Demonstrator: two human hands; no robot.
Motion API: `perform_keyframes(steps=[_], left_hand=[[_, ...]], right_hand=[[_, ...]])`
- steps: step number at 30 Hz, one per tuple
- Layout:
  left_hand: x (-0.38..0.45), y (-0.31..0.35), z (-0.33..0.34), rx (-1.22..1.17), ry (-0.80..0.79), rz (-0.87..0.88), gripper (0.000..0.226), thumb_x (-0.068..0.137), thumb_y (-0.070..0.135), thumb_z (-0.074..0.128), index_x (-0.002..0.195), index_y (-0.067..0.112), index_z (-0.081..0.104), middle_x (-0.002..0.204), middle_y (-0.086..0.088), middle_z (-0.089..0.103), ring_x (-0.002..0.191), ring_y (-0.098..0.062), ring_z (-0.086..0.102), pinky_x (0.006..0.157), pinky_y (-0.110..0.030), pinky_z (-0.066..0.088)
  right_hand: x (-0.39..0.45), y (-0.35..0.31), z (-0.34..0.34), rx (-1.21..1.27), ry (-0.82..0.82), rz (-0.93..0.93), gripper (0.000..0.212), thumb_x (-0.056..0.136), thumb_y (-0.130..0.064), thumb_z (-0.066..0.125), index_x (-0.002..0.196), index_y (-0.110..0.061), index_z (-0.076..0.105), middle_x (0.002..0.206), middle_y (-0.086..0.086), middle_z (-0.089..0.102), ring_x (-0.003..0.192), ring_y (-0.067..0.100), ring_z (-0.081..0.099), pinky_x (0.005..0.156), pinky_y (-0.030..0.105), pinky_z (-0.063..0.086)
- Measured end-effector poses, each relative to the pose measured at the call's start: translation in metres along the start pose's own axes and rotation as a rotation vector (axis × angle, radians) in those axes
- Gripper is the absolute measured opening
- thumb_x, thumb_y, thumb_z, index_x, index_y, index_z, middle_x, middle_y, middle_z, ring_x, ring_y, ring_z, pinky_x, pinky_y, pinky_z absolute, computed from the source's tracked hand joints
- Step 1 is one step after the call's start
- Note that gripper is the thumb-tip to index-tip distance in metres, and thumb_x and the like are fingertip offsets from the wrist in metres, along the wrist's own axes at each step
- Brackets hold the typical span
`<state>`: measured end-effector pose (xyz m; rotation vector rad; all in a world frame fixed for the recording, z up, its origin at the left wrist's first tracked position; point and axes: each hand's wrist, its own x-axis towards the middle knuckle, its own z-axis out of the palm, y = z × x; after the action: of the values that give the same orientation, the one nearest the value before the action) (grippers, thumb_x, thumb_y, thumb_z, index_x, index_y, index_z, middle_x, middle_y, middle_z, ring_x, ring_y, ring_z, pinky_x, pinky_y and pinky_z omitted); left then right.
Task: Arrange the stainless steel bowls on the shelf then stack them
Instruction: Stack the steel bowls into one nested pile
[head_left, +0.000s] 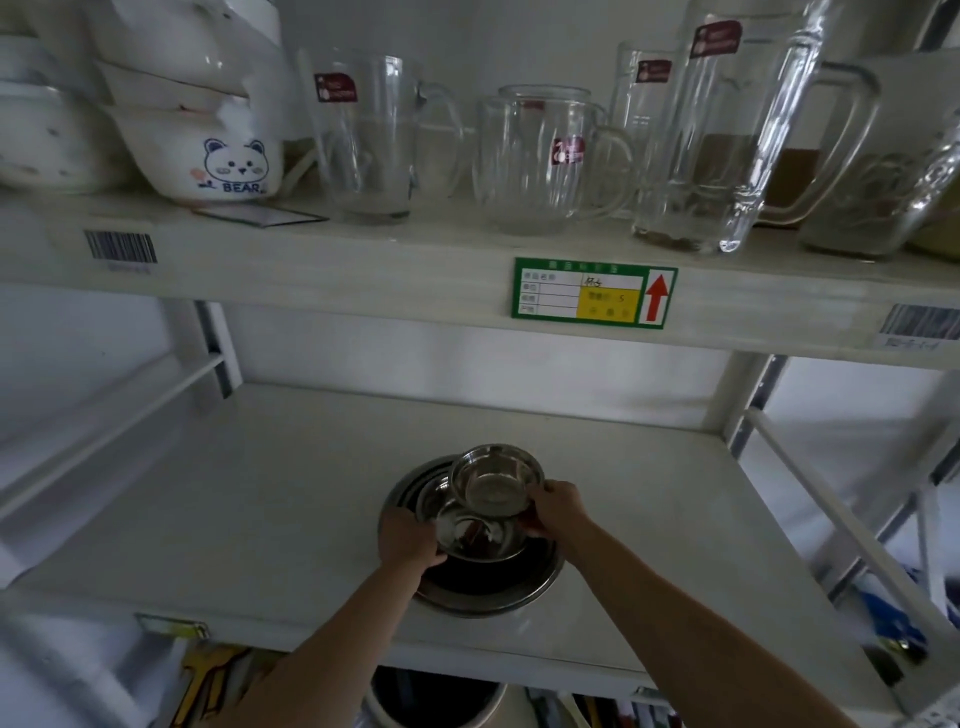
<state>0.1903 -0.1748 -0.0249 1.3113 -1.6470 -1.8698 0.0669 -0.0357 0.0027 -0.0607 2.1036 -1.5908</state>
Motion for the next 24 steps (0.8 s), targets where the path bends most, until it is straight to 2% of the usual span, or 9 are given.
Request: perform_keyframes(steps=[3, 7, 12, 13, 16, 19, 21, 23, 24], left_hand=[[0.022, -0.012, -0.001, 0.177, -0.006, 0.015, 0.024, 0.083, 0.003, 0.065, 0.100, -0.011, 0.057, 0.100, -0.029, 0.066, 0.083, -0.039, 0.068, 0.063, -0.052, 0.060], [0.018, -0.006, -0.004, 0.370, 0.012, 0.093, 0.024, 0.084, 0.009, 0.060, 0.101, -0.008, 0.060, 0.097, -0.024, 0.069, 0.081, -0.034, 0.072, 0.064, -0.040, 0.062], [0.027, -0.012, -0.006, 0.388, -0.054, 0.056, 0.025, 0.086, 0.004, 0.063, 0.108, -0.005, 0.055, 0.109, -0.024, 0.063, 0.096, -0.039, 0.067, 0.072, -0.048, 0.061], [0.032, -0.014, -0.006, 0.423, -0.057, 0.062, 0.026, 0.086, 0.005, 0.063, 0.109, -0.003, 0.054, 0.111, -0.023, 0.061, 0.099, -0.040, 0.066, 0.074, -0.048, 0.061], [0.028, -0.010, -0.009, 0.511, -0.053, 0.100, 0.028, 0.086, 0.006, 0.062, 0.112, -0.002, 0.054, 0.112, -0.022, 0.063, 0.100, -0.039, 0.066, 0.078, -0.045, 0.060], [0.026, -0.004, -0.010, 0.593, -0.036, 0.142, 0.029, 0.085, 0.003, 0.055, 0.112, -0.009, 0.057, 0.108, -0.025, 0.066, 0.096, -0.038, 0.068, 0.080, -0.043, 0.059], [0.025, 0.000, -0.011, 0.636, -0.046, 0.152, 0.031, 0.085, 0.002, 0.054, 0.113, -0.011, 0.057, 0.110, -0.026, 0.066, 0.098, -0.038, 0.068, 0.082, -0.043, 0.059], [0.019, 0.004, -0.012, 0.717, -0.056, 0.163, 0.031, 0.086, 0.004, 0.053, 0.113, -0.009, 0.058, 0.113, -0.025, 0.065, 0.101, -0.037, 0.067, 0.086, -0.040, 0.057], [0.014, 0.006, -0.013, 0.779, -0.066, 0.171, 0.031, 0.087, 0.006, 0.053, 0.114, -0.008, 0.058, 0.116, -0.023, 0.065, 0.105, -0.035, 0.065, 0.089, -0.037, 0.056]], right_hand=[[-0.005, -0.001, 0.004, -0.126, 0.001, -0.011, 0.022, 0.090, -0.015, 0.057, 0.106, -0.005, 0.069, 0.100, 0.022, 0.071, 0.066, 0.029, 0.068, 0.042, 0.025, 0.054], [-0.008, -0.002, 0.008, -0.276, 0.019, 0.011, 0.010, 0.092, -0.013, 0.054, 0.094, -0.007, 0.062, 0.092, 0.018, 0.067, 0.049, 0.025, 0.063, 0.038, 0.024, 0.052], [-0.005, -0.001, 0.016, -0.310, 0.017, 0.078, 0.016, 0.091, -0.009, 0.056, 0.098, 0.002, 0.064, 0.093, 0.021, 0.064, 0.050, 0.030, 0.064, 0.038, 0.030, 0.055], [-0.004, 0.000, 0.017, -0.314, 0.018, 0.089, 0.017, 0.091, -0.010, 0.056, 0.100, 0.002, 0.064, 0.092, 0.020, 0.064, 0.053, 0.031, 0.066, 0.041, 0.032, 0.057], [0.000, 0.005, 0.019, -0.395, 0.014, 0.102, 0.019, 0.087, -0.013, 0.058, 0.099, 0.000, 0.064, 0.079, 0.016, 0.067, 0.063, 0.034, 0.073, 0.064, 0.045, 0.063], [0.007, 0.012, 0.022, -0.440, -0.003, 0.109, 0.019, 0.083, -0.009, 0.060, 0.101, 0.000, 0.061, 0.077, 0.017, 0.070, 0.064, 0.034, 0.074, 0.068, 0.048, 0.062], [0.002, 0.012, 0.022, -0.467, -0.007, 0.105, 0.013, 0.084, -0.007, 0.061, 0.094, 0.000, 0.061, 0.077, 0.017, 0.071, 0.061, 0.030, 0.074, 0.064, 0.041, 0.063], [-0.002, 0.010, 0.022, -0.517, -0.008, 0.057, 0.008, 0.088, -0.010, 0.060, 0.085, -0.003, 0.058, 0.071, 0.011, 0.068, 0.046, 0.016, 0.068, 0.048, 0.025, 0.057], [-0.004, 0.009, 0.022, -0.559, -0.007, 0.036, 0.010, 0.088, -0.012, 0.060, 0.080, -0.007, 0.057, 0.064, 0.007, 0.066, 0.039, 0.011, 0.063, 0.043, 0.022, 0.054]])
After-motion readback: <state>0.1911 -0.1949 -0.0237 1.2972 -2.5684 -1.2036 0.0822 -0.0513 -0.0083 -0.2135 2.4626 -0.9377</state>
